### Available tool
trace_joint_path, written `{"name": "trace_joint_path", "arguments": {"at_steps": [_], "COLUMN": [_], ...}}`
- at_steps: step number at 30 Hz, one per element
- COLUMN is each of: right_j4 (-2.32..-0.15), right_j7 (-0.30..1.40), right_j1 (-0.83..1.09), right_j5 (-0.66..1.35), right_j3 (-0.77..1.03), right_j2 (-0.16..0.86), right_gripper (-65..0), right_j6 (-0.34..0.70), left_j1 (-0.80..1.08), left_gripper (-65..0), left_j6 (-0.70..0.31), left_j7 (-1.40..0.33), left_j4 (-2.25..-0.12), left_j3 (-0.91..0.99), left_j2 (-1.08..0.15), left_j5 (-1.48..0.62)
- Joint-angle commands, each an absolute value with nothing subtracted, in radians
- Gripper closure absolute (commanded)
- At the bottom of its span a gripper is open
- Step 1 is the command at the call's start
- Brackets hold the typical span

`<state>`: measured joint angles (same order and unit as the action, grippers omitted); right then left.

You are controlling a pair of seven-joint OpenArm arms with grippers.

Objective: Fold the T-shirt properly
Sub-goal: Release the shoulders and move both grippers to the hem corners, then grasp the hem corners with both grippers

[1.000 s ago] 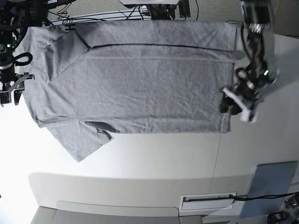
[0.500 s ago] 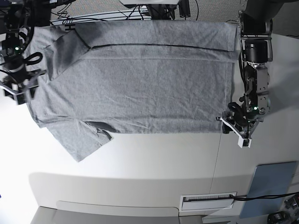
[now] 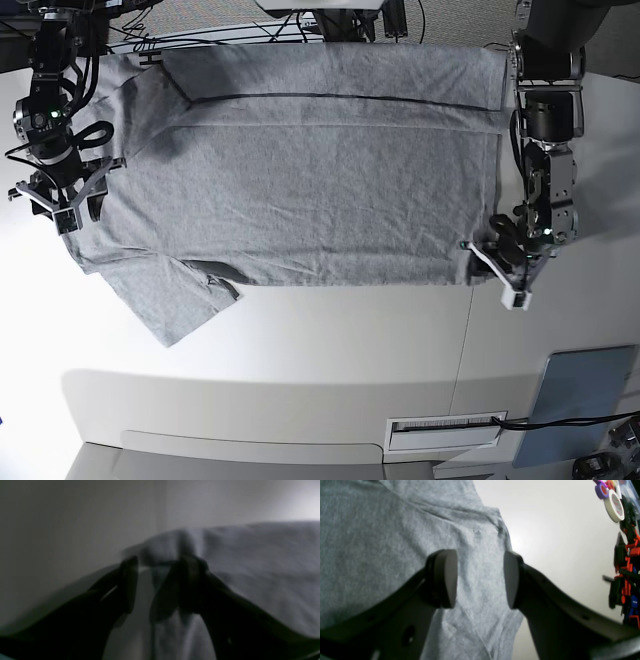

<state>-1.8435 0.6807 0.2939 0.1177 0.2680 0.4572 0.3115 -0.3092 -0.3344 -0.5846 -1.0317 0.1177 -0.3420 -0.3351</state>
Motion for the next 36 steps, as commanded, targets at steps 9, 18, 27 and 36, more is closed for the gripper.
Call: {"name": "trace_joint_path", "arguments": {"at_steps": [9, 18, 27, 36], "right_j4": [-1.857, -1.856, -1.855, -1.855], "right_j7": [0.663, 0.61, 0.61, 0.628], "right_j1": [0.285, 0.279, 0.266, 0.266], "right_j5": [0.116, 0.081, 0.082, 0.082], "right_j3": [0.278, 0.278, 0.278, 0.278], "right_j2": [0.477, 0.477, 0.476, 0.477], "right_gripper": [-29.5, -29.6, -29.6, -29.6], "right_j6": [0.303, 0.303, 0.304, 0.304], "left_j1": [-0.343, -0.351, -0.413, -0.437], "left_gripper": [-18.8, 0.0, -33.8, -33.9], "left_j6": [-0.364, -0.36, -0.364, -0.361], "left_j7": [-0.628, -0.628, -0.629, -0.724], "left_j4": [-1.045, -1.045, -1.045, -1.045], "left_j3": [0.12, 0.12, 0.121, 0.121], "left_j2": [-0.352, -0.352, -0.383, -0.373], "left_j5": [-0.399, -0.359, -0.348, -0.387]}}
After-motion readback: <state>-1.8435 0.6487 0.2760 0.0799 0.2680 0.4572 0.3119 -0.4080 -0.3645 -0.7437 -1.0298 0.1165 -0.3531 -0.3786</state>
